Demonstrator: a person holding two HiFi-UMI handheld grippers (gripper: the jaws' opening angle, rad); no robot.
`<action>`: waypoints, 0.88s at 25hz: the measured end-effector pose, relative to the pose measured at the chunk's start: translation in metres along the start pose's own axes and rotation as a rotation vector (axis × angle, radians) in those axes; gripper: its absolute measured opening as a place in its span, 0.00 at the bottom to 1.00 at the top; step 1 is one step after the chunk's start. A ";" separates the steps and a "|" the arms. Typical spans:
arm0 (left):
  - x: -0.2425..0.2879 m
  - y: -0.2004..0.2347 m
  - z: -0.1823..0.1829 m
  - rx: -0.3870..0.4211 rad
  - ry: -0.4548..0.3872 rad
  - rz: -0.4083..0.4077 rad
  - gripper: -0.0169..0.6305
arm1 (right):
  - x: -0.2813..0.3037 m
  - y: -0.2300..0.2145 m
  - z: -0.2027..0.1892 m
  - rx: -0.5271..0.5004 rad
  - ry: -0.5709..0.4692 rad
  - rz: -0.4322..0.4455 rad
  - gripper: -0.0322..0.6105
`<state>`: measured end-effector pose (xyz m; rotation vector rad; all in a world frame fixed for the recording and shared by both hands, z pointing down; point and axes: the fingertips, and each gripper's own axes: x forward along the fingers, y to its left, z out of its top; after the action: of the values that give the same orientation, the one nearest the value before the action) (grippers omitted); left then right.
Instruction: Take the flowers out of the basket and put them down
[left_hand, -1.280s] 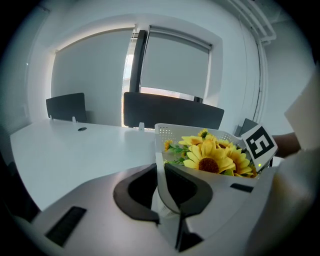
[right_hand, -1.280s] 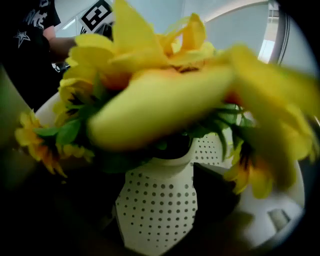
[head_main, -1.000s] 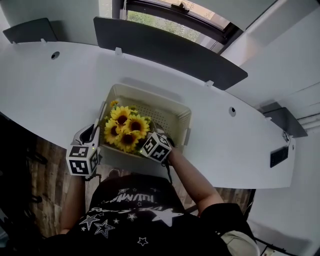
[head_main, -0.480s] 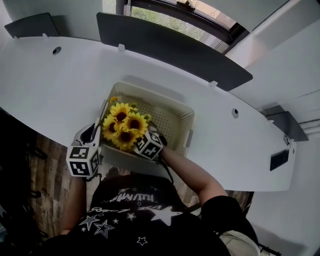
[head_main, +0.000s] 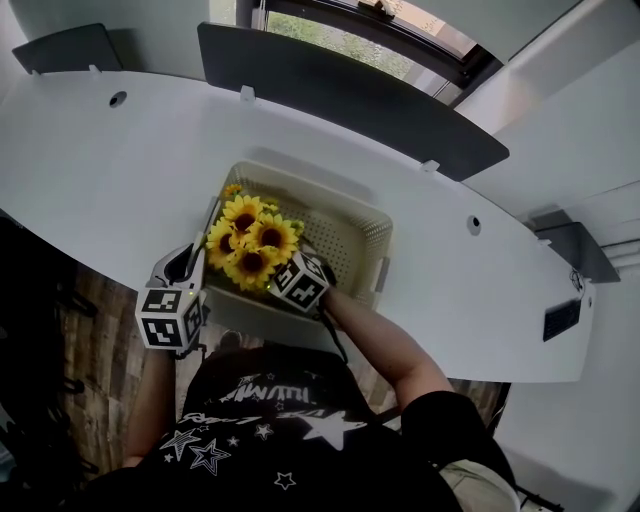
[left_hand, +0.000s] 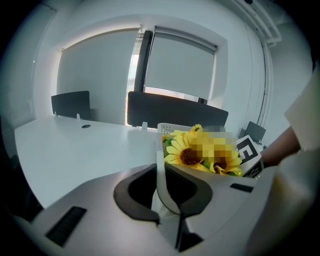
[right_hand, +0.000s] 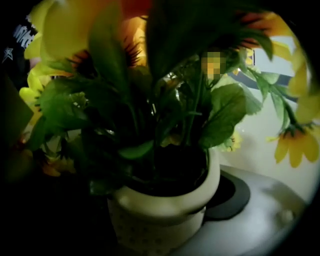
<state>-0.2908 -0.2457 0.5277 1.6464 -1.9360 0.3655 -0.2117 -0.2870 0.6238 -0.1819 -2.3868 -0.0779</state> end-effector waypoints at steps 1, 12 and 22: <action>0.000 0.000 0.000 0.001 0.000 -0.001 0.10 | -0.001 -0.003 0.000 0.000 0.002 -0.010 0.89; 0.003 0.003 0.002 -0.008 -0.001 -0.056 0.11 | -0.047 -0.046 0.024 0.101 -0.054 -0.175 0.89; 0.004 0.001 0.004 0.008 -0.024 -0.146 0.11 | -0.101 -0.058 0.070 0.199 -0.131 -0.327 0.89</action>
<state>-0.2930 -0.2511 0.5269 1.7921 -1.8192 0.2974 -0.1949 -0.3481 0.5035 0.3065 -2.5161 0.0200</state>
